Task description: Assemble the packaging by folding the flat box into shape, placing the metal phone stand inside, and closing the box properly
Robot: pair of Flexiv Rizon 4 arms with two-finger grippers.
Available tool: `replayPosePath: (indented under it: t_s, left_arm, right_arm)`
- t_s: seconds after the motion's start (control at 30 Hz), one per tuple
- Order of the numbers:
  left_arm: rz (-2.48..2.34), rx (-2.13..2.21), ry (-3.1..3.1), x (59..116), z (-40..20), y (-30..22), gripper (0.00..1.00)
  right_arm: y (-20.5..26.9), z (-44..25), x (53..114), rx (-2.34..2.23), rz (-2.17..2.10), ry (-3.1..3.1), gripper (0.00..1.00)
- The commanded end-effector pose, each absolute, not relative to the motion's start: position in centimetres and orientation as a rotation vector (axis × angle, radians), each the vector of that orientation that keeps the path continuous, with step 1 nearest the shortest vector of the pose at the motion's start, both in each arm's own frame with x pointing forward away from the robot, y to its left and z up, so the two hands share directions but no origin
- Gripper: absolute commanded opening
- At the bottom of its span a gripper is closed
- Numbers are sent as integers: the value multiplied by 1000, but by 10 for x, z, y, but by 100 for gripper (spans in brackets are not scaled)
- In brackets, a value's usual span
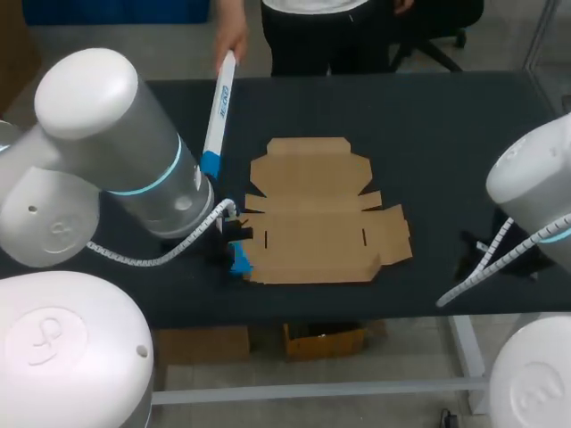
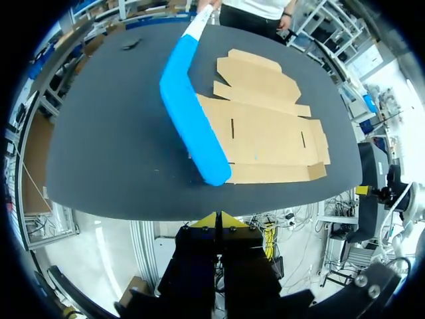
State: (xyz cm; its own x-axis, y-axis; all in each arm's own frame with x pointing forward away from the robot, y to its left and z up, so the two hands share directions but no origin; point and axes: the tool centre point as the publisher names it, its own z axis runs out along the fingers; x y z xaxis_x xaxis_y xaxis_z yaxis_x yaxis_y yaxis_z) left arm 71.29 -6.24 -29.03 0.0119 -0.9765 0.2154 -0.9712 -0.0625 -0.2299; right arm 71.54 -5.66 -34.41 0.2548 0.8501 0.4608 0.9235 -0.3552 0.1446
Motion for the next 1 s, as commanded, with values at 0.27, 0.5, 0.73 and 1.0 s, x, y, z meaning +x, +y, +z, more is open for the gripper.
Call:
replayPosePath:
  t_s: [0.27,0.5,0.73,1.0]
  left_arm:
    - [-506,-2210,2128,706,-277,-58,0]
    - [-514,-2217,2136,708,-277,-54,0]
    - [-538,-2217,2145,707,-275,-47,0]
    - [-569,-2208,2160,709,-276,-37,0]
  right_arm:
    - [-73,-336,712,-2191,-925,-1576,0]
    - [-76,-336,713,-2193,-927,-1561,0]
    - [-80,-334,711,-2193,-933,-1547,0]
    - [-81,-337,713,-2181,-932,-1534,0]
